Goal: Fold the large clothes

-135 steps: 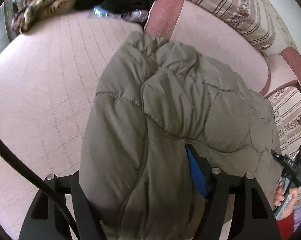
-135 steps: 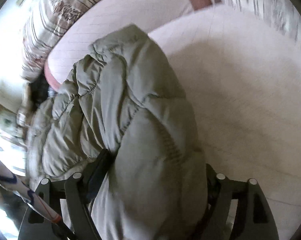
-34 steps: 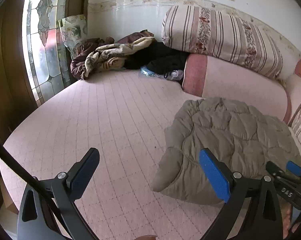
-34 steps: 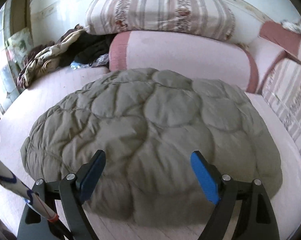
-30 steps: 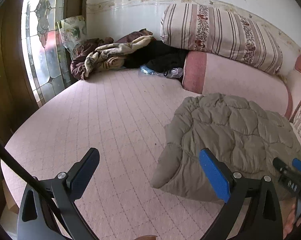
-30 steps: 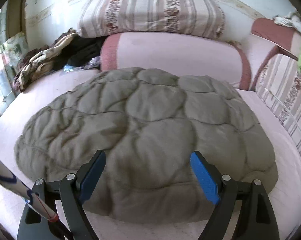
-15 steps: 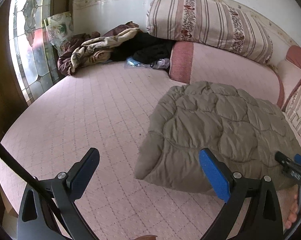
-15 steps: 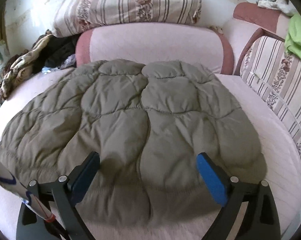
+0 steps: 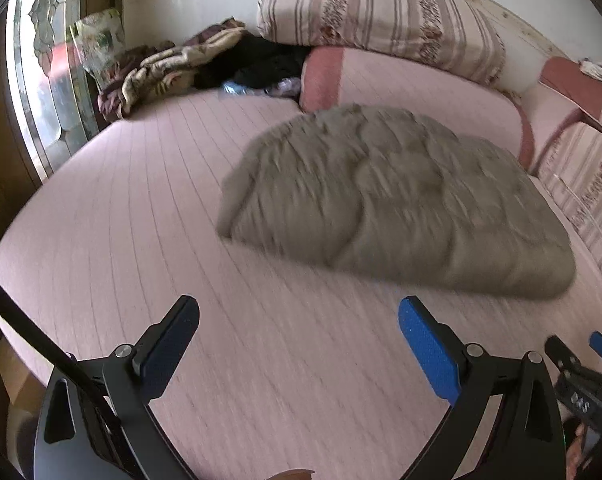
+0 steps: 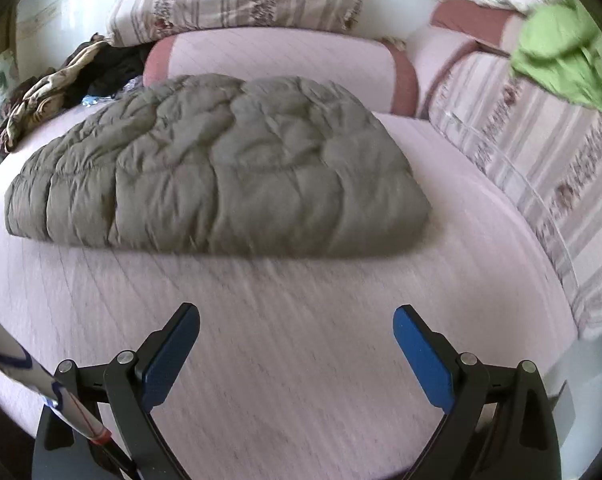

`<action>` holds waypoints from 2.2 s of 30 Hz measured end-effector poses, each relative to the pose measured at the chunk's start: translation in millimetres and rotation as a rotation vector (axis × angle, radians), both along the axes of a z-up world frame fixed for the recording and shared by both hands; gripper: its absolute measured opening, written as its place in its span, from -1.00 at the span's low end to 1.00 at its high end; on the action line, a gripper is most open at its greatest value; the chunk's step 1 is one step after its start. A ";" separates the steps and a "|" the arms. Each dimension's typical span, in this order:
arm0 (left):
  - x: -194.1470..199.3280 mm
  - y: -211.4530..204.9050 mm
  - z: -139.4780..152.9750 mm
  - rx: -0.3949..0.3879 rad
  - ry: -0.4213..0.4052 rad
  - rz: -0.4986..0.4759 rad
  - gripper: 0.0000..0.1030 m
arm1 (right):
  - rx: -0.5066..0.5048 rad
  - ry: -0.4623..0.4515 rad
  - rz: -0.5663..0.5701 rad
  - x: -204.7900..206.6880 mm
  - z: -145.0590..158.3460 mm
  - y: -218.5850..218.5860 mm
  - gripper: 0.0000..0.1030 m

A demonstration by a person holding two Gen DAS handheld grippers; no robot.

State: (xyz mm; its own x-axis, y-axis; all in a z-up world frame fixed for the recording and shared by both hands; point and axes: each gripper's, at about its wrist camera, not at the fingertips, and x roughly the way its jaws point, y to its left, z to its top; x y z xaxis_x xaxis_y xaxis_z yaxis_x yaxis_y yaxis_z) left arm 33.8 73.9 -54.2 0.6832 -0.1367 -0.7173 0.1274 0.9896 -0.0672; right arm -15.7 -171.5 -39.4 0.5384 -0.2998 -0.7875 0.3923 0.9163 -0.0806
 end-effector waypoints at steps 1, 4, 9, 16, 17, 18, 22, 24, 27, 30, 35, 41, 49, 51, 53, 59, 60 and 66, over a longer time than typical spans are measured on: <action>-7.5 -1.1 -0.2 0.000 0.004 -0.003 0.93 | 0.014 0.004 -0.009 -6.6 -0.4 -2.7 0.93; -31.0 -5.3 -0.9 0.007 0.010 -0.012 0.93 | 0.027 0.000 -0.014 -21.4 1.6 -3.8 0.93; -60.2 -14.8 0.8 0.046 -0.001 -0.025 0.93 | -0.023 -0.028 0.002 -38.3 12.6 3.9 0.93; -80.7 -24.8 7.8 0.063 -0.018 -0.056 0.93 | -0.080 -0.039 0.015 -53.8 21.6 12.7 0.93; -82.3 -26.0 9.0 0.063 -0.020 -0.059 0.93 | -0.085 -0.040 0.017 -55.8 22.0 13.6 0.93; -84.2 -27.4 9.9 0.062 -0.020 -0.063 0.93 | -0.086 -0.040 0.018 -56.5 22.0 13.8 0.93; -89.8 -32.3 11.9 0.070 -0.025 -0.071 0.93 | -0.082 -0.034 0.012 -60.5 21.9 13.3 0.93; -91.4 -34.9 11.7 0.075 -0.026 -0.075 0.93 | -0.082 -0.032 0.006 -62.1 22.0 11.5 0.93; -92.8 -38.5 10.7 0.084 -0.023 -0.080 0.93 | -0.082 -0.026 -0.001 -63.5 21.1 9.6 0.93; -93.7 -40.5 8.9 0.091 -0.019 -0.085 0.93 | -0.083 -0.017 -0.003 -64.3 19.2 9.2 0.93; -96.1 -43.9 6.2 0.101 -0.018 -0.091 0.93 | -0.087 -0.009 0.000 -64.7 17.2 11.1 0.93; -96.3 -46.3 0.9 0.112 -0.005 -0.092 0.93 | -0.093 0.002 0.004 -63.8 14.4 13.8 0.93; -91.9 -45.1 -7.3 0.124 0.020 -0.073 0.93 | -0.095 0.025 0.011 -61.3 8.2 14.9 0.93; -91.2 -43.3 -8.4 0.122 0.025 -0.070 0.93 | -0.093 0.030 0.008 -60.5 6.6 14.9 0.93; -90.2 -42.3 -9.8 0.119 0.031 -0.066 0.93 | -0.088 0.037 0.008 -59.6 4.5 14.9 0.93; -85.1 -40.0 -14.4 0.112 0.056 -0.059 0.93 | -0.091 0.043 0.021 -56.9 3.0 20.0 0.93; -84.1 -40.1 -15.6 0.111 0.060 -0.057 0.93 | -0.090 0.043 0.022 -56.5 2.9 20.8 0.93; -81.8 -39.1 -20.3 0.107 0.078 -0.050 0.93 | -0.083 0.052 0.026 -55.5 -0.1 23.3 0.93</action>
State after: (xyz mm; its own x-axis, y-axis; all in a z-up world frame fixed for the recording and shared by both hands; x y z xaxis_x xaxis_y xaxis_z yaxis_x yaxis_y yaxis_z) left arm -48.1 34.8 -74.4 0.6190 -0.0891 -0.7804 0.1747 0.9843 0.0263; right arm -71.2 -148.2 -39.5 0.5058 -0.3517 -0.7877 0.3617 0.9154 -0.1765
